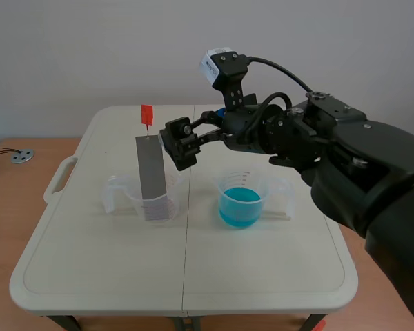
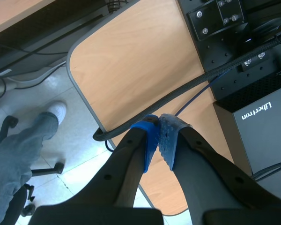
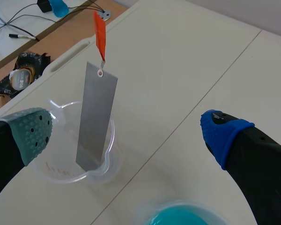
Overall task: Hold the metal plate by the orange handle, dip it into the blue solution, take it out and point at it, then put the plate back in the beaker on the left.
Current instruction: 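Lift the metal plate out of the left beaker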
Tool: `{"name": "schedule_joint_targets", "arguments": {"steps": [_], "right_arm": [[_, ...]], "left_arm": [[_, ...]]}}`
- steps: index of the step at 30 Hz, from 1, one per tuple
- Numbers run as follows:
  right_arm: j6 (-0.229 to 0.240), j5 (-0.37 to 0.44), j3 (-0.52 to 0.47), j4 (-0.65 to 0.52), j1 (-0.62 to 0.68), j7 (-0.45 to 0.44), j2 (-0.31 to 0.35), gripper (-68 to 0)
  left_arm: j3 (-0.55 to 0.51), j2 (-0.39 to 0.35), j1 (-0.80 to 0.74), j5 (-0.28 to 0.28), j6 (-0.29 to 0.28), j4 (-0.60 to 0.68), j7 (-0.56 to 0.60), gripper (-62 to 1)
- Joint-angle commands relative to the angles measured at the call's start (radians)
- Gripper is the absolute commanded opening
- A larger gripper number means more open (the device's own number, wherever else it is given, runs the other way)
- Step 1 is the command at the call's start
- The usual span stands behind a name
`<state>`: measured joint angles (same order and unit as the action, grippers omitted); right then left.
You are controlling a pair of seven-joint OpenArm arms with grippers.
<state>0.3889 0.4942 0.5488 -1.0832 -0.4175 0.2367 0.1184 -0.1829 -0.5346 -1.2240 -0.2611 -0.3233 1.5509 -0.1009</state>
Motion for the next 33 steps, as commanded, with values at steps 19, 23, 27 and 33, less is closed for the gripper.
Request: {"name": "schedule_joint_targets", "arguments": {"steps": [19,23,27,33], "right_arm": [[0.005,-0.046,0.074,0.339,-0.264,-0.050,-0.211,-1.2],[0.005,-0.051,0.074,0.419,-0.301,-0.072,-0.245,-1.2],[0.013,-0.087,0.074,0.481,-0.329,-0.103,-0.274,-1.2],[0.035,-0.091,0.074,0.505,-0.345,-0.148,-0.274,-1.3]], "left_arm": [[0.006,0.002,-0.003,-0.004,-0.005,0.011,0.006,-59.2],[0.006,0.002,-0.003,-0.004,-0.005,0.011,0.006,-59.2],[0.006,0.002,-0.003,-0.004,-0.005,0.011,0.007,-59.2],[0.006,0.002,0.017,-0.004,-0.005,0.010,0.000,-59.2]]}}
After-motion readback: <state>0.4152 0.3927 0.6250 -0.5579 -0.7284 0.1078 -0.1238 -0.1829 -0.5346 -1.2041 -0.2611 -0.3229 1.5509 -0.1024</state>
